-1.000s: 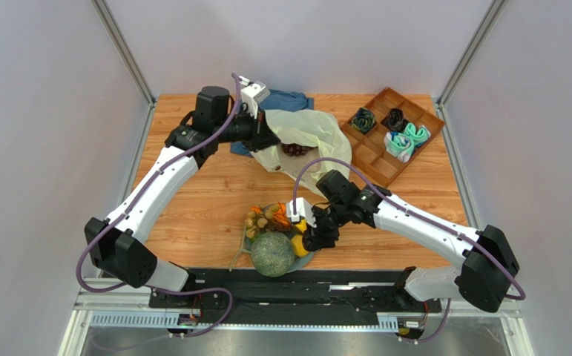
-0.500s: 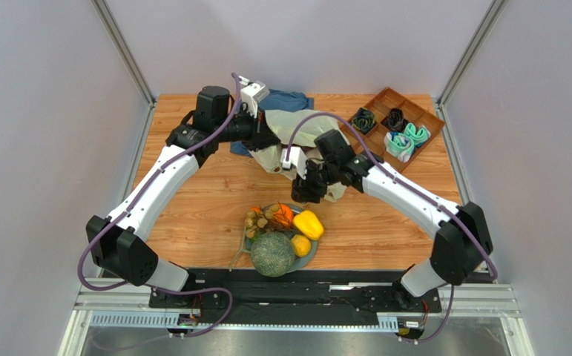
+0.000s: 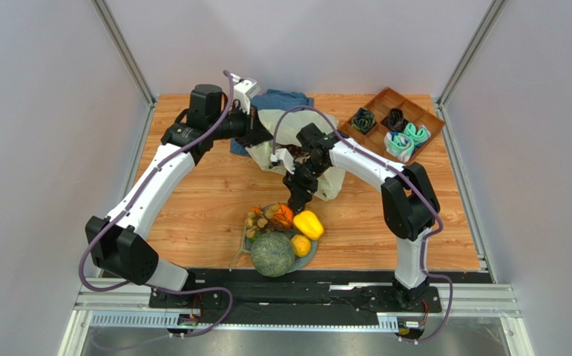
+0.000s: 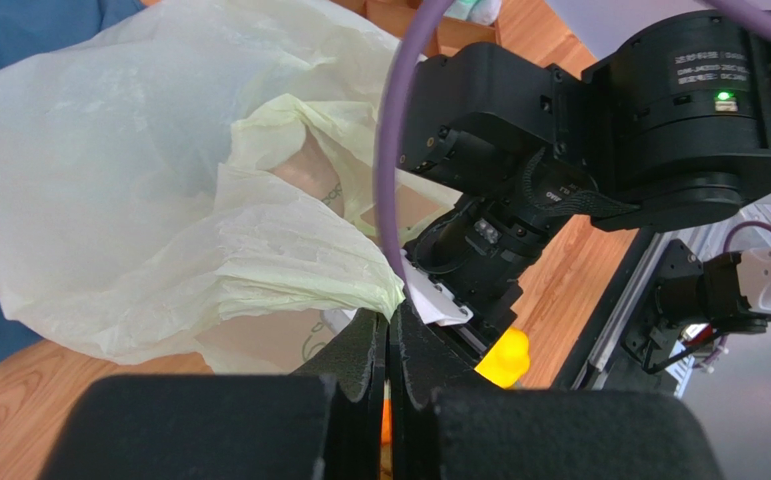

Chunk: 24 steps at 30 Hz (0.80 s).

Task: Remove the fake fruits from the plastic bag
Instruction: Place the fake fruit on the plate.

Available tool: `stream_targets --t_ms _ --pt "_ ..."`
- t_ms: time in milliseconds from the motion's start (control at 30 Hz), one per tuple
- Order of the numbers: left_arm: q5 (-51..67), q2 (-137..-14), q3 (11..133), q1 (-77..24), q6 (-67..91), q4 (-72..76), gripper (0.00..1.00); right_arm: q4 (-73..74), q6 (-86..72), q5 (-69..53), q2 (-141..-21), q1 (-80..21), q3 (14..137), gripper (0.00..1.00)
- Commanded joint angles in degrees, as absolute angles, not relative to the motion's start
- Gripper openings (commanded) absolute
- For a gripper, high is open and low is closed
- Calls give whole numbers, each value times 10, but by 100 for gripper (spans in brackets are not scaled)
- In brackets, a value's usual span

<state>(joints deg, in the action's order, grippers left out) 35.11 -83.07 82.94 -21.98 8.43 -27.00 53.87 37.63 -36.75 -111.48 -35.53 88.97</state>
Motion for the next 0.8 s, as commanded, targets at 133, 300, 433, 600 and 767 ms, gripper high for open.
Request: stream_targets --t_ms 133,300,433,600,767 --pt "379 -851 857 -216 91 -241 0 622 396 -416 -1172 -344 951 31" --pt "381 -865 867 -216 95 -241 0 659 382 -438 -1221 -344 987 34" --pt "383 -871 871 -216 98 -237 0 662 372 -452 -1234 -342 989 38" --pt "383 -874 874 -216 97 -237 0 660 367 -452 -1241 -340 987 43" --pt "384 -875 871 -215 96 -238 0 650 351 -454 -1240 -334 988 56"
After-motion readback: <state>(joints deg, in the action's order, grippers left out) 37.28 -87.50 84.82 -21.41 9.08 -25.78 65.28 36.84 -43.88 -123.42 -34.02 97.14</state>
